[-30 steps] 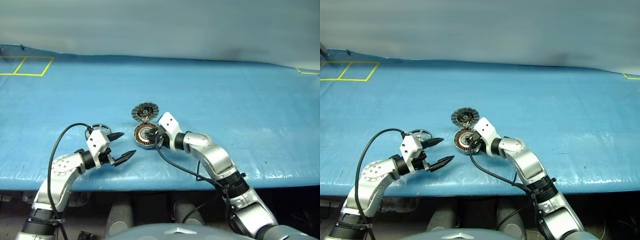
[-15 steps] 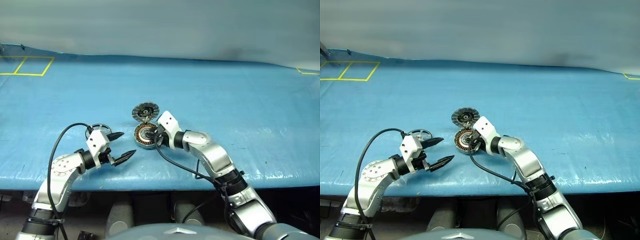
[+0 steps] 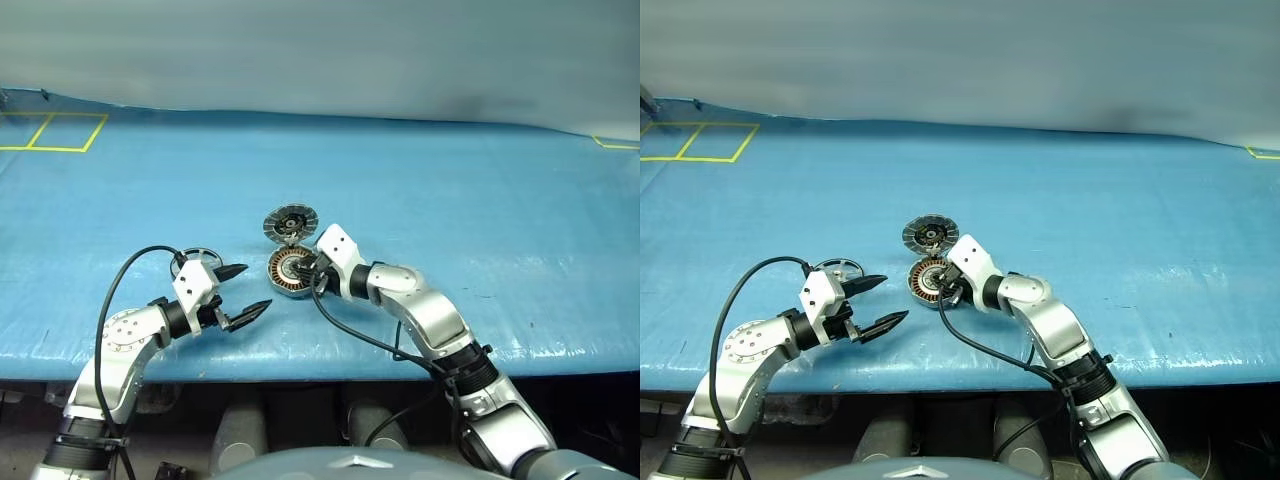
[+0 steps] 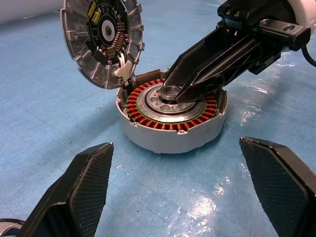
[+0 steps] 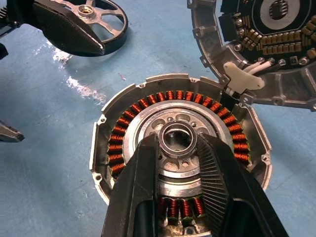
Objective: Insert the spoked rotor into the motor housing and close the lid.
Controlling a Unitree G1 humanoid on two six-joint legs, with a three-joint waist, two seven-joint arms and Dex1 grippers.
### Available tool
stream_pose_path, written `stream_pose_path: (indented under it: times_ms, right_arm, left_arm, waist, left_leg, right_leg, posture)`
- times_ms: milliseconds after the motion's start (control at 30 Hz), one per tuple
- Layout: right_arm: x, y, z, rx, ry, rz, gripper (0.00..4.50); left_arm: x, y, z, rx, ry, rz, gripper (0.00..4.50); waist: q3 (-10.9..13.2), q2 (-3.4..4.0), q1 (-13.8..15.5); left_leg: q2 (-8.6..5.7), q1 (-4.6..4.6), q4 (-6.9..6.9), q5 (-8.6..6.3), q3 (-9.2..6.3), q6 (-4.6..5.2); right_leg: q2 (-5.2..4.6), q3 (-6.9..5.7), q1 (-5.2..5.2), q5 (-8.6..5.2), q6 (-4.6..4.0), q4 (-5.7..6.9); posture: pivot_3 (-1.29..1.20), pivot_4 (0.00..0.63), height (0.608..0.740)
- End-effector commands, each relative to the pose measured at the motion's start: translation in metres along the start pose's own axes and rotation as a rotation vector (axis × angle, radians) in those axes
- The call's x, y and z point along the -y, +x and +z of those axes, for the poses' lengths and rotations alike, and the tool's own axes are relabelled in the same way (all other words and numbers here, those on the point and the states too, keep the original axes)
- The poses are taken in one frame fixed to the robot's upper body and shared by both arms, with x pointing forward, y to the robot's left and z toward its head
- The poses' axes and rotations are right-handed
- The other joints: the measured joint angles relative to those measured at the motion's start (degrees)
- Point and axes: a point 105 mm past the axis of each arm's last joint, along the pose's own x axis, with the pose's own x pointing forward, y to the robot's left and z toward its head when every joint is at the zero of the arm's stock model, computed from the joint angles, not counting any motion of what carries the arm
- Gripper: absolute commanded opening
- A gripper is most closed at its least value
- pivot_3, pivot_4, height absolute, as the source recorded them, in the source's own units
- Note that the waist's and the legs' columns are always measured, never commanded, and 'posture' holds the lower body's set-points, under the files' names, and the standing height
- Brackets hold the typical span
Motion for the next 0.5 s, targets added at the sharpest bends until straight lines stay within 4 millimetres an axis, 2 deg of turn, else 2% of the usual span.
stream_pose_path:
  times_ms: [33,500]
  right_arm:
    - [-0.0043,-0.0012,0.0107,0.039,-0.02,0.012,0.76]
    - [0.0022,-0.0018,0.0087,0.026,-0.033,-0.01,0.76]
  left_arm:
    - [-0.0035,-0.002,0.0125,0.034,0.054,0.014,4.5]
    - [-0.0033,-0.0021,0.0118,0.031,0.052,0.015,4.5]
  waist:
    - [0.0,0.0,0.0]
    - [0.0,0.0,0.0]
  left_leg:
    - [0.0,0.0,0.0,0.0,0.0,0.0]
    - [0.0,0.0,0.0,0.0,0.0,0.0]
  right_leg:
    - [0.0,0.0,0.0,0.0,0.0,0.0]
    - [0.0,0.0,0.0,0.0,0.0,0.0]
  posture:
    - [0.0,0.15,0.74]
    - [0.0,0.15,0.74]
